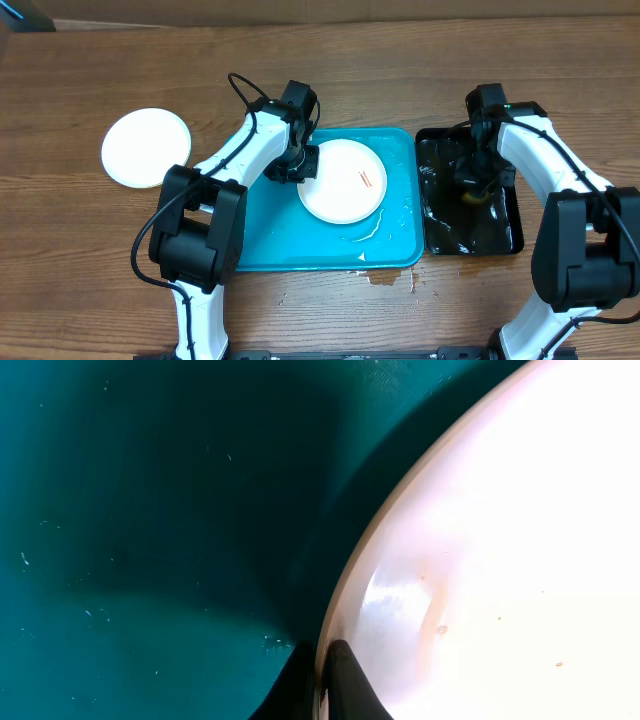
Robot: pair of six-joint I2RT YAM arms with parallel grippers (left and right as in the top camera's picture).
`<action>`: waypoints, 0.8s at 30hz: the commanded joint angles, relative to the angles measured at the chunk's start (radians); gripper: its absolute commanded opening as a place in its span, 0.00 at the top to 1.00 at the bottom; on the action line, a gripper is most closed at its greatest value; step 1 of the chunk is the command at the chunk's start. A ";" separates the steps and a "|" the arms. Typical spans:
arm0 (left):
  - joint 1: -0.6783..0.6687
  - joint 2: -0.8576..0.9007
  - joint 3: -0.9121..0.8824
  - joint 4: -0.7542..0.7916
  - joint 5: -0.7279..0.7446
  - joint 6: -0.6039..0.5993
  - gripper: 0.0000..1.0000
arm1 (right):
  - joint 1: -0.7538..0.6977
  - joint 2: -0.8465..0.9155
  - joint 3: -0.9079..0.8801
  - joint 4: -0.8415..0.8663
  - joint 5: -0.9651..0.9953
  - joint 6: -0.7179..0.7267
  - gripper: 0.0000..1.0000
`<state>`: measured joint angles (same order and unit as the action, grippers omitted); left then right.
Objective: Clean dirty plates on tray and stack at the side
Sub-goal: 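Lift the sponge with the right gripper toward the white plate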
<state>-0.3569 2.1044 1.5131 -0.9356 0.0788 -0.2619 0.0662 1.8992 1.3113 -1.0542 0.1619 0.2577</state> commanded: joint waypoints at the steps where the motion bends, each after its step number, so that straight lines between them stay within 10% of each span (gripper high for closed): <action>1: -0.004 0.021 -0.026 -0.008 -0.031 -0.006 0.96 | 0.000 -0.005 0.027 0.002 -0.014 0.006 0.96; 24: -0.003 0.022 -0.026 -0.016 -0.037 -0.003 0.96 | 0.157 -0.010 0.356 -0.172 -0.182 0.000 0.96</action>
<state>-0.3569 2.1044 1.5131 -0.9386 0.0788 -0.2619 0.1490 1.8992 1.6192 -1.2366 0.0299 0.2642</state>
